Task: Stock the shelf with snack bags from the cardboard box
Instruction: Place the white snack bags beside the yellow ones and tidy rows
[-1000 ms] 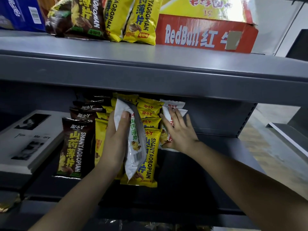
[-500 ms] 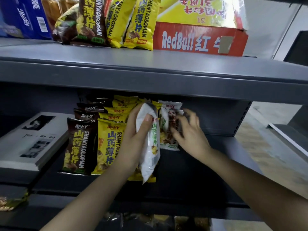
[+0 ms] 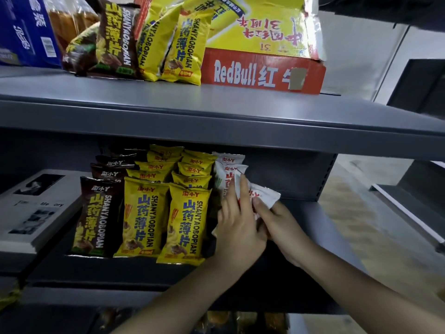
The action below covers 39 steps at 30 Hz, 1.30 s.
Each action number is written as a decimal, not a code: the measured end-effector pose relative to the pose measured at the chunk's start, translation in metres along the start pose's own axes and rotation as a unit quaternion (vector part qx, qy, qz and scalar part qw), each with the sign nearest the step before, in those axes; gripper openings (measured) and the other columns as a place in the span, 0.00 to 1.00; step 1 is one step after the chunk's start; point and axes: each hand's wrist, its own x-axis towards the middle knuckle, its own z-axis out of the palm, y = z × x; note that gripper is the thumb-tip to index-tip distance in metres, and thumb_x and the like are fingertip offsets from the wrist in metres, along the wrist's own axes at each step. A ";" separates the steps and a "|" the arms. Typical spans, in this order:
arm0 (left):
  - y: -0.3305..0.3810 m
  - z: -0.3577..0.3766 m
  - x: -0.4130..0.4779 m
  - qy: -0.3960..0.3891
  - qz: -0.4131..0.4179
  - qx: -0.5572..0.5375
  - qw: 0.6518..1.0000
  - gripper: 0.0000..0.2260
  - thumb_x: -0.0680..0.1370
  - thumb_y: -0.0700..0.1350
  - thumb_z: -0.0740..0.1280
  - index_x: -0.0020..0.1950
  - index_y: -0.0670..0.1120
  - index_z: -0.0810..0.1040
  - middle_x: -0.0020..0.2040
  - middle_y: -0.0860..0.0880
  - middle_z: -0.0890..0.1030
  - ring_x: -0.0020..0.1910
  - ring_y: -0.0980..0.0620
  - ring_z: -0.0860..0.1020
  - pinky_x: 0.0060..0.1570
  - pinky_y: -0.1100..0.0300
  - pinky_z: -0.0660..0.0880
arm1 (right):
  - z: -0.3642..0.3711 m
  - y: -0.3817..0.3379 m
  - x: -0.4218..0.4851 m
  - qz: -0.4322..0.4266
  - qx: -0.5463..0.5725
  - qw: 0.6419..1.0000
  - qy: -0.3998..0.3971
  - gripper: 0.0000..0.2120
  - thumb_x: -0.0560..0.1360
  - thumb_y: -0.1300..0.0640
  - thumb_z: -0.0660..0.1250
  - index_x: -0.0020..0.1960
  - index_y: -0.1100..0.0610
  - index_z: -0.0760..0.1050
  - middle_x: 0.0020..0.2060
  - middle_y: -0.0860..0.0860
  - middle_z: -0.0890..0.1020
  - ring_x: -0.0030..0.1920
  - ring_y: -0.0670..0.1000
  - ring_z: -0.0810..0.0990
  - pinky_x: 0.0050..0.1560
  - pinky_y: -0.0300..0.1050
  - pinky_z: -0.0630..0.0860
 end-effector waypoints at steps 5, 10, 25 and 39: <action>-0.026 0.020 -0.002 -0.046 -0.015 0.036 0.998 0.48 0.72 0.46 0.71 0.75 0.53 0.34 0.77 0.37 0.48 0.76 0.40 0.53 0.72 0.51 0.57 | -0.001 0.013 0.036 0.071 0.045 0.996 0.031 0.11 0.80 0.56 0.61 0.57 0.57 0.79 0.48 0.53 0.85 0.47 0.49 0.84 0.46 0.44 0.80; -0.052 0.035 -0.009 -0.060 -0.045 0.144 0.987 0.50 0.63 0.53 0.78 0.76 0.43 0.53 0.71 0.33 0.63 0.68 0.36 0.69 0.62 0.48 0.73 | 0.017 0.026 0.075 0.106 0.124 0.984 0.077 0.09 0.81 0.57 0.61 0.52 0.59 0.79 0.48 0.56 0.85 0.46 0.52 0.84 0.50 0.47 0.80; -0.079 0.057 -0.005 -0.027 0.003 0.246 0.969 0.39 0.67 0.47 0.75 0.73 0.40 0.62 0.71 0.34 0.66 0.67 0.38 0.71 0.58 0.51 0.75 | 0.044 0.034 0.126 0.081 0.113 0.962 0.237 0.10 0.82 0.57 0.58 0.45 0.59 0.73 0.36 0.51 0.79 0.33 0.47 0.78 0.28 0.33 0.73; -0.072 0.059 0.002 -0.041 -0.052 0.221 0.973 0.55 0.55 0.59 0.80 0.71 0.32 0.59 0.69 0.33 0.68 0.66 0.38 0.72 0.62 0.48 0.73 | -0.005 0.040 0.090 -0.227 -0.613 0.752 -0.088 0.45 0.71 0.46 0.71 0.78 0.50 0.48 0.77 0.53 0.50 0.77 0.55 0.48 0.74 0.63 0.52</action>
